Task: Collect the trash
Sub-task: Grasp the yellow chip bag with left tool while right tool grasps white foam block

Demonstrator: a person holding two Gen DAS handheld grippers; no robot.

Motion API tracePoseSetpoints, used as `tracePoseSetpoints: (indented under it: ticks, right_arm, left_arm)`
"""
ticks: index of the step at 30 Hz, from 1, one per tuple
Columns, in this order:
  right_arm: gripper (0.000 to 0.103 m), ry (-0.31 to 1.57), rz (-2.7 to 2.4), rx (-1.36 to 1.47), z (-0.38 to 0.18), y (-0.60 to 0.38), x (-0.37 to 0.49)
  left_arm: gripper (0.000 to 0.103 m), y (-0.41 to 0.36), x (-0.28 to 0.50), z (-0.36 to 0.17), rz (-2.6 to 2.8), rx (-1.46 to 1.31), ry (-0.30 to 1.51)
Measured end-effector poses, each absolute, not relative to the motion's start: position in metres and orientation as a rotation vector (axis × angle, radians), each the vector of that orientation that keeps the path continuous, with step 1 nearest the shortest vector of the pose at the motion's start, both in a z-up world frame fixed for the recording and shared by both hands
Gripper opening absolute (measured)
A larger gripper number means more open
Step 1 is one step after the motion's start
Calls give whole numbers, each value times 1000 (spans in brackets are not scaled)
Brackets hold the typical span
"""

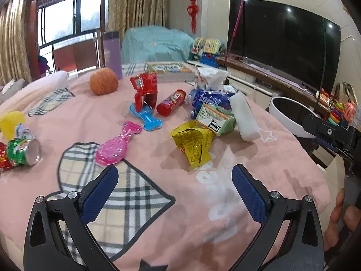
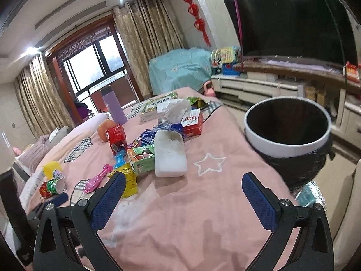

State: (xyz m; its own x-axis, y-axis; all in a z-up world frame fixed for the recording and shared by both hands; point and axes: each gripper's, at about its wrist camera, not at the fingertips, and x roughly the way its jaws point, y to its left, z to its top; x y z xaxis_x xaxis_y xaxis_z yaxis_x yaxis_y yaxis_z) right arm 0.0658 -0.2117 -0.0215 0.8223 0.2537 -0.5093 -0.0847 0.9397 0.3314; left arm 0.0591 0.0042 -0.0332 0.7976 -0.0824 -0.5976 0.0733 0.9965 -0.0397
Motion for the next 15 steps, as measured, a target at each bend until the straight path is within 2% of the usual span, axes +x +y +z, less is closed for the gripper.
tracePoseSetpoints:
  ticks: [4,11,15]
  right_arm:
    - [97,623,204,309,-27,-209,85]
    - [77,711,259,338,-43,-206,119]
    - [74,757,306,358,-50,-203,136]
  left_arm:
    - [100,3,77,-40,-93,-26,684]
    - [87,0,106,-53,-119,-56,766]
    - [79,-3,119,-58,-131,-61,800]
